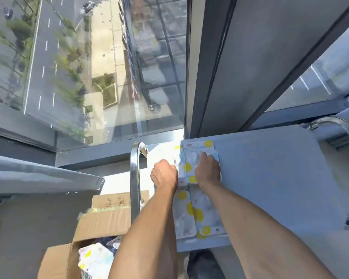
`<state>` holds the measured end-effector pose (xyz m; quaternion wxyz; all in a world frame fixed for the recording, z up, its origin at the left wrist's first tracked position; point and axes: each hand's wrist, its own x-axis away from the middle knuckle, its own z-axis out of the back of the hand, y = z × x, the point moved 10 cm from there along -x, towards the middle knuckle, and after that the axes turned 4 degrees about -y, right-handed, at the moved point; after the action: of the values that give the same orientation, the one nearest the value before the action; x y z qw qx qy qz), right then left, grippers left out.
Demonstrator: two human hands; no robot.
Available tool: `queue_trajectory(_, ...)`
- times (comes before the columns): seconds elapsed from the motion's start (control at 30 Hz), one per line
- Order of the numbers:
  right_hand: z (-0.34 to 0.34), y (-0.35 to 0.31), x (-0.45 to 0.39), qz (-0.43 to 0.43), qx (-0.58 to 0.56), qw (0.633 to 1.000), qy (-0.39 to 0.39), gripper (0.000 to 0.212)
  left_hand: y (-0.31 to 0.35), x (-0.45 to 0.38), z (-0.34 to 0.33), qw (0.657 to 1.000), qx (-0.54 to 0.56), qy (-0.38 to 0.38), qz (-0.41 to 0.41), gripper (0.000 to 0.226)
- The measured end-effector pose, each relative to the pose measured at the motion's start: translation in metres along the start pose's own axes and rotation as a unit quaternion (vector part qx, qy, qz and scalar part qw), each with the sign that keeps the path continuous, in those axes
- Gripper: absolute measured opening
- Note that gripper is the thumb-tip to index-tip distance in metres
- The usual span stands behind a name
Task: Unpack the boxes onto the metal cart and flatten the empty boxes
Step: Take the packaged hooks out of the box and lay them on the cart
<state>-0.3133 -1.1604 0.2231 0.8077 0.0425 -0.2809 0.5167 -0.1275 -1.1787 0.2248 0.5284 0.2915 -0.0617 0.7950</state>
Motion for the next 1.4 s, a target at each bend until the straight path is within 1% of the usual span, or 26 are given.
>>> queue_trajectory(0.1,-0.009,-0.001,-0.011,0.003,0.031,0.999,-0.022,0.03,-0.003,-0.007,-0.012,1.0,-0.027,-0.013,0.004,0.025)
queue_trajectory(0.23,-0.006,0.002,-0.017,-0.007,0.058,0.998,-0.035,0.028,0.0,-0.008,-0.01,0.998,-0.057,-0.004,0.001,0.025)
queue_trajectory(0.3,-0.003,0.002,-0.017,-0.005,0.069,0.997,-0.042,0.028,-0.001,-0.005,-0.006,0.997,-0.076,0.001,-0.003,0.028)
queue_trajectory(0.4,0.004,-0.005,-0.012,0.002,0.068,0.997,-0.032,0.025,-0.002,0.002,0.005,0.996,-0.086,0.019,-0.014,0.035)
queue_trajectory(0.47,0.009,-0.011,-0.006,0.001,0.072,0.997,-0.017,0.026,0.002,0.007,0.013,0.995,-0.092,0.027,-0.039,0.032)
queue_trajectory(0.6,0.024,-0.028,0.013,0.005,0.081,0.996,0.032,0.027,0.014,0.022,0.036,0.987,-0.094,0.045,-0.126,0.033)
queue_trajectory(0.7,0.033,-0.042,0.037,0.008,0.077,0.995,0.057,0.031,0.018,0.042,0.065,0.975,-0.08,0.091,-0.184,0.029)
queue_trajectory(0.77,0.036,-0.049,0.054,0.007,0.065,0.996,0.067,0.035,0.006,0.052,0.084,0.969,-0.078,0.136,-0.189,0.032)
queue_trajectory(0.83,0.034,-0.057,0.073,0.005,0.058,0.995,0.075,0.039,-0.021,0.059,0.101,0.97,-0.072,0.16,-0.165,0.046)
queue_trajectory(0.9,0.031,-0.071,0.104,0.007,0.052,0.995,0.089,0.04,-0.064,0.063,0.109,0.977,-0.075,0.148,-0.136,0.058)
queue_trajectory(0.97,0.02,-0.084,0.136,0.0,0.009,0.995,0.1,0.041,-0.114,0.066,0.112,0.981,-0.084,0.129,-0.116,0.061)
queue_trajectory(1.0,0.013,-0.093,0.153,0.001,-0.012,0.994,0.106,0.04,-0.143,0.068,0.112,0.982,-0.09,0.122,-0.109,0.061)
queue_trajectory(1.07,-0.006,-0.119,0.187,0.029,0.014,0.991,0.13,0.035,-0.203,0.07,0.112,0.983,-0.11,0.111,-0.101,0.061)
queue_trajectory(1.13,-0.037,-0.146,0.217,0.047,0.013,0.992,0.118,0.033,-0.262,0.068,0.104,0.982,-0.141,0.086,-0.088,0.06)
queue_trajectory(1.2,-0.082,-0.175,0.242,0.041,-0.003,0.994,0.103,0.034,-0.327,0.065,0.096,0.984,-0.155,0.056,-0.064,0.056)
queue_trajectory(1.27,-0.121,-0.189,0.258,0.003,0.009,0.994,0.108,0.035,-0.385,0.065,0.083,0.988,-0.144,0.026,-0.047,0.051)
queue_trajectory(1.33,-0.146,-0.193,0.265,-0.042,0.026,0.988,0.149,0.032,-0.437,0.061,0.062,0.99,-0.139,-0.003,-0.024,0.047)
queue_trajectory(1.4,-0.156,-0.191,0.268,-0.053,0.059,0.975,0.208,0.028,-0.483,0.055,0.033,0.99,-0.134,-0.04,0.003,0.045)
